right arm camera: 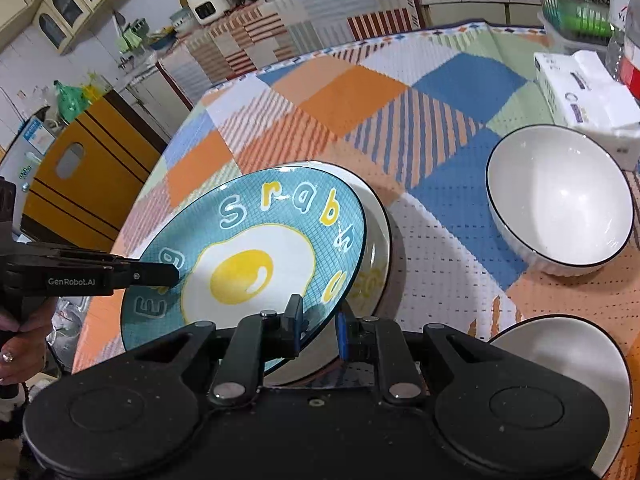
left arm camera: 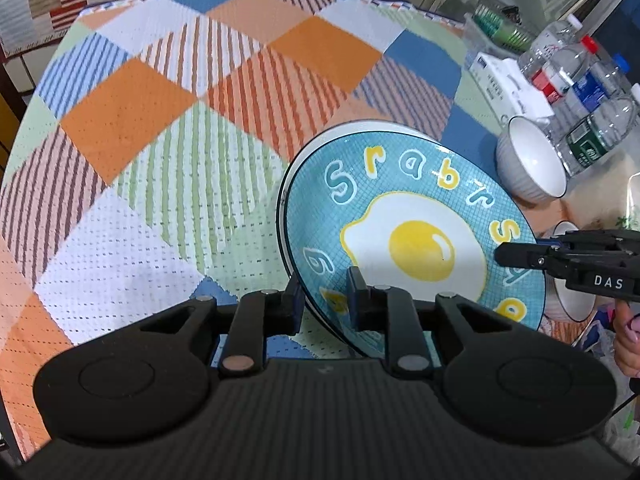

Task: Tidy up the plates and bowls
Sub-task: 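Lower the egg plate onto the white plate stack, open both grippers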

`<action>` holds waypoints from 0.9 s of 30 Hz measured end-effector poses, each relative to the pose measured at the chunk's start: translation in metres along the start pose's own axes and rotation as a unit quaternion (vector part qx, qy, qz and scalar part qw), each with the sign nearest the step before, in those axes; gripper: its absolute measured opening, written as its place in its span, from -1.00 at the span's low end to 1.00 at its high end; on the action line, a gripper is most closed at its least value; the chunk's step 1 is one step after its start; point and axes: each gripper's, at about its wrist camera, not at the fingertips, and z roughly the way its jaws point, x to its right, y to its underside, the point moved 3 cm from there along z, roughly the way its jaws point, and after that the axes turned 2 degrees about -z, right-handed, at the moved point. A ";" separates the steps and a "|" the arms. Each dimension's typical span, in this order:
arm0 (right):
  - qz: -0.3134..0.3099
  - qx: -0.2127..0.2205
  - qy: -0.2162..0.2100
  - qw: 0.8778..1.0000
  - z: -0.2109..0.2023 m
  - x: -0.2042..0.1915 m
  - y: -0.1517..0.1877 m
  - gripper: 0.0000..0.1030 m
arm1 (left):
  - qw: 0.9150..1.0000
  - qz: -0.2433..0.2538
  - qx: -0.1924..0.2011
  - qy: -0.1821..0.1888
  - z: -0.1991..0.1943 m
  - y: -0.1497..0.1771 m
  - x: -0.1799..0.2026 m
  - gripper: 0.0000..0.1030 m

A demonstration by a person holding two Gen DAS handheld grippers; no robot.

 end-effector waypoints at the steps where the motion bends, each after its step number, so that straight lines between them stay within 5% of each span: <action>1: 0.000 -0.003 0.004 1.000 0.002 0.000 0.000 -0.59 | 1.000 0.000 -0.004 0.000 0.003 0.000 0.000 -0.61; 10: -0.035 -0.016 0.045 0.998 0.011 -0.011 -0.005 -0.56 | 1.000 -0.002 -0.025 -0.013 0.013 0.000 -0.001 -0.52; 17: -0.079 -0.028 0.117 0.990 0.013 -0.028 -0.006 -0.49 | 0.999 -0.018 -0.046 0.001 0.023 0.007 -0.003 -0.50; 22: -0.116 -0.039 0.180 0.976 0.019 -0.040 -0.007 -0.41 | 0.999 0.007 -0.043 -0.019 0.025 0.009 0.005 -0.49; 27: -0.196 -0.030 0.247 0.949 0.031 -0.056 0.000 -0.38 | 0.999 0.005 -0.041 -0.024 0.024 0.010 0.008 -0.43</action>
